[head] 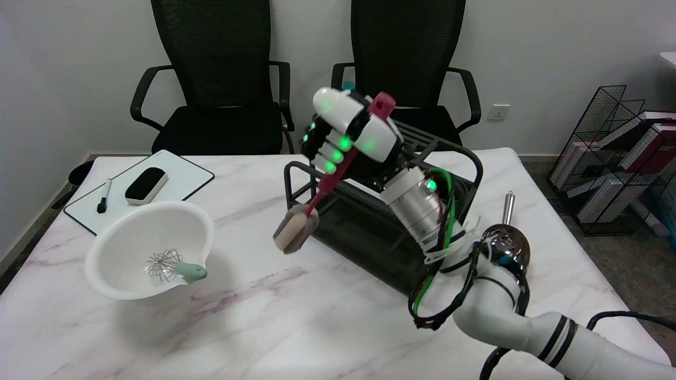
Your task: Place the pink sponge bottle brush into the kitchen storage rack.
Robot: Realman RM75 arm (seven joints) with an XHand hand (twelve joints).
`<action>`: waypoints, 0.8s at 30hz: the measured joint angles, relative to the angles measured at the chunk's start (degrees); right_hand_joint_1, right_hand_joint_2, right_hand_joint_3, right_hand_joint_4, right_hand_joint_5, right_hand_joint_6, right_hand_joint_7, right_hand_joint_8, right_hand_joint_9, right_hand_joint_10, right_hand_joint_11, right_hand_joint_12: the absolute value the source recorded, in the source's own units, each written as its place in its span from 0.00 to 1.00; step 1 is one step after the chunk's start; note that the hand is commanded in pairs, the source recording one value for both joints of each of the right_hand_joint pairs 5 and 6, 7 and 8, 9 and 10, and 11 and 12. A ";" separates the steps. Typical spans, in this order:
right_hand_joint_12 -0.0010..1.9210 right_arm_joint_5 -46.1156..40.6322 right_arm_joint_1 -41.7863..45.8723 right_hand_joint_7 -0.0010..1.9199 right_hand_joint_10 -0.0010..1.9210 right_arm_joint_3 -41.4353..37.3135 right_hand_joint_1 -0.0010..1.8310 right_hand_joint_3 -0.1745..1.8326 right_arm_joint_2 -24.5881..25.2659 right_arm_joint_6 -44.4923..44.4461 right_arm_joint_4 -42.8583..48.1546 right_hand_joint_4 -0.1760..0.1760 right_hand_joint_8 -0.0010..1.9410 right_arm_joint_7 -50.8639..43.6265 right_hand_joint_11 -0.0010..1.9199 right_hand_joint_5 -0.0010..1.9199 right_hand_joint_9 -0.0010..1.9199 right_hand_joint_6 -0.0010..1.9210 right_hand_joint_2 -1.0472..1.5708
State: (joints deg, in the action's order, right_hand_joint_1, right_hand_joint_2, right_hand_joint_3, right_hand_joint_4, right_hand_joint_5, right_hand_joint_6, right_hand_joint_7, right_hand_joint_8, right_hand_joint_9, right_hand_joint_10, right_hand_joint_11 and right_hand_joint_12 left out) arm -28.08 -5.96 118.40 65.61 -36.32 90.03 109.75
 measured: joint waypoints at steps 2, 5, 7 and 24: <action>1.00 0.00 -0.18 1.00 1.00 -1.75 0.55 0.46 -0.63 1.00 2.19 0.50 0.99 0.01 1.00 1.00 1.00 1.00 1.00; 1.00 -0.06 -0.22 1.00 1.00 -4.81 0.53 0.47 -1.75 2.35 4.97 0.50 0.99 0.05 1.00 1.00 1.00 1.00 1.00; 1.00 -0.36 -0.15 1.00 1.00 -7.26 0.53 0.46 -2.57 3.00 6.56 0.50 0.99 0.12 1.00 1.00 1.00 1.00 1.00; 1.00 -2.95 2.04 1.00 1.00 -28.45 0.55 0.37 -10.10 11.53 13.47 0.50 0.99 0.41 1.00 1.00 1.00 1.00 1.00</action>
State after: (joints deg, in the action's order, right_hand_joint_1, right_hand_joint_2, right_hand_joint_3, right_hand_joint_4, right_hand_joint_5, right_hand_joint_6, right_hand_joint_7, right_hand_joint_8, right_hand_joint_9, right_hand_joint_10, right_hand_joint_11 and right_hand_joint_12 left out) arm -31.03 -3.92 89.95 55.51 -24.79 103.50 110.16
